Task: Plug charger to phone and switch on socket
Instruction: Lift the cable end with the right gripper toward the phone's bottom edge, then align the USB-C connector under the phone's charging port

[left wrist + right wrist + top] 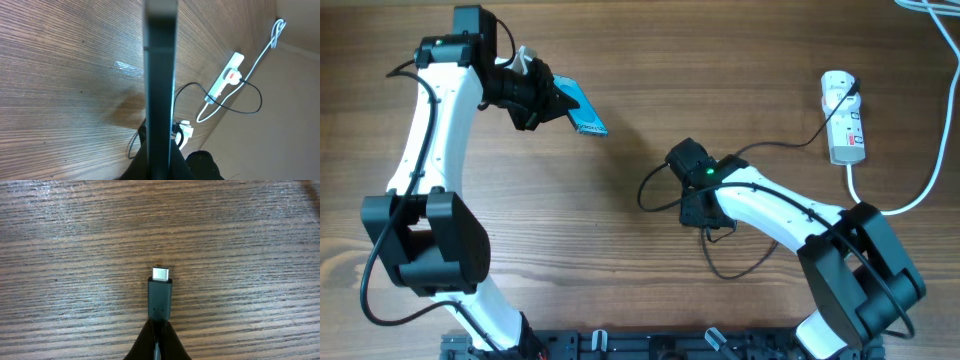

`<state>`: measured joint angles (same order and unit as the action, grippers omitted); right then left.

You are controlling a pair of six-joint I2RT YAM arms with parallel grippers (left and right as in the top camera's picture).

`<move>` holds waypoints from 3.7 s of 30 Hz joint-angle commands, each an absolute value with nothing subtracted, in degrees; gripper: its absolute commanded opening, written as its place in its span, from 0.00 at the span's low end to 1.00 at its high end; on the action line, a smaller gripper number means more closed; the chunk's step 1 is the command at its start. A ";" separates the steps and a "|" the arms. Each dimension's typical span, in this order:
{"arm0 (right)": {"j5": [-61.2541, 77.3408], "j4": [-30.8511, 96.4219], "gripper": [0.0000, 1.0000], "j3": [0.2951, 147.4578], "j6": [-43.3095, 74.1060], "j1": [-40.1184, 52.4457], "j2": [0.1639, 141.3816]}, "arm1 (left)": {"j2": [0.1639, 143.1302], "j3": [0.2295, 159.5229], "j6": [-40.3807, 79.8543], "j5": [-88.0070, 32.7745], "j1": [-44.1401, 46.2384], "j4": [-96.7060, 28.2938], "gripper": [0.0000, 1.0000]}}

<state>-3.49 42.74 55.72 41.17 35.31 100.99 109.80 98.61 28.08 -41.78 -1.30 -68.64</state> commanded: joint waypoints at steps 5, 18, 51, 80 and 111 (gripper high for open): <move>2.20 43.92 0.04 59.29 34.74 35.03 97.43 | 108.12 98.67 10.70 -61.98 -1.34 -67.09 0.04; 18.06 52.97 0.04 59.79 27.00 36.47 66.63 | 107.98 98.67 2.98 -70.83 11.68 -57.21 0.04; 8.32 41.54 0.05 59.79 36.14 36.40 65.06 | 107.98 98.67 19.88 -62.15 21.82 -46.94 0.04; 13.43 42.98 0.05 63.13 33.08 31.20 68.36 | 107.98 98.67 16.88 -62.02 21.87 -46.41 0.04; 10.15 46.00 0.04 65.63 33.19 31.20 68.38 | 107.98 98.67 17.21 -61.04 21.87 -45.80 0.04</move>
<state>11.49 45.43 64.05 34.20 31.64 68.20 109.80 98.52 18.28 -59.77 21.80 -46.19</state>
